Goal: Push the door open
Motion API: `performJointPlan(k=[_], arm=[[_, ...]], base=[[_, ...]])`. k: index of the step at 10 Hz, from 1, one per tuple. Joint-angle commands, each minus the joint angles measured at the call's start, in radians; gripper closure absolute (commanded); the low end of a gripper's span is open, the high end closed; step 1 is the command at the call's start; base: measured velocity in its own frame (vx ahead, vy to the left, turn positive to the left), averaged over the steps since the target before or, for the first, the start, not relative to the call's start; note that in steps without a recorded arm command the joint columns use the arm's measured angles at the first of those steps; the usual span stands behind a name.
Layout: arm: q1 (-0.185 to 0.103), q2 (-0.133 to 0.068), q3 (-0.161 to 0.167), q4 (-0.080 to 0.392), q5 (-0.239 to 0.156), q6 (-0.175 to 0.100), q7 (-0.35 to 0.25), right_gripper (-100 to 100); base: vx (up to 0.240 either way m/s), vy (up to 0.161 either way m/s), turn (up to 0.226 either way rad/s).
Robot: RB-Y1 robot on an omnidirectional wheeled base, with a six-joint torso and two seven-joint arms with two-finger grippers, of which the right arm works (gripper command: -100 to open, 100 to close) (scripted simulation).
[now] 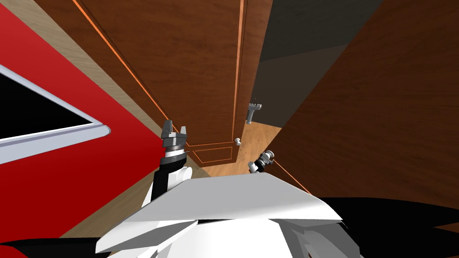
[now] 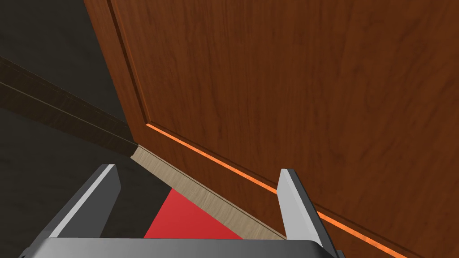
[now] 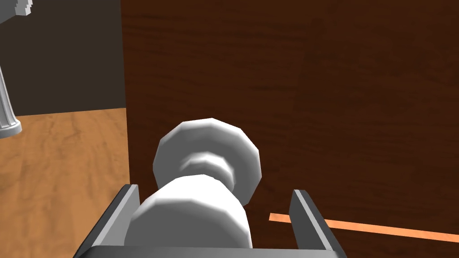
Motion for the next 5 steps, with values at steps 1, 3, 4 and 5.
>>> performJointPlan(k=[1, 3, 4, 5], arm=[[-0.013, -0.028, -0.013, 0.044, -0.005, -0.030, -0.024, 100], [-0.016, -0.030, -0.027, 0.047, -0.017, -0.044, -0.019, 100], [-0.016, -0.030, -0.027, 0.047, -0.017, -0.044, -0.019, 100], [-0.016, -0.030, -0.027, 0.047, -0.017, -0.044, -0.019, 100]], base=[[0.008, -0.030, -0.009], [0.009, -0.015, 0.047], [0.016, -0.036, 0.056], [0.009, -0.026, 0.003]])
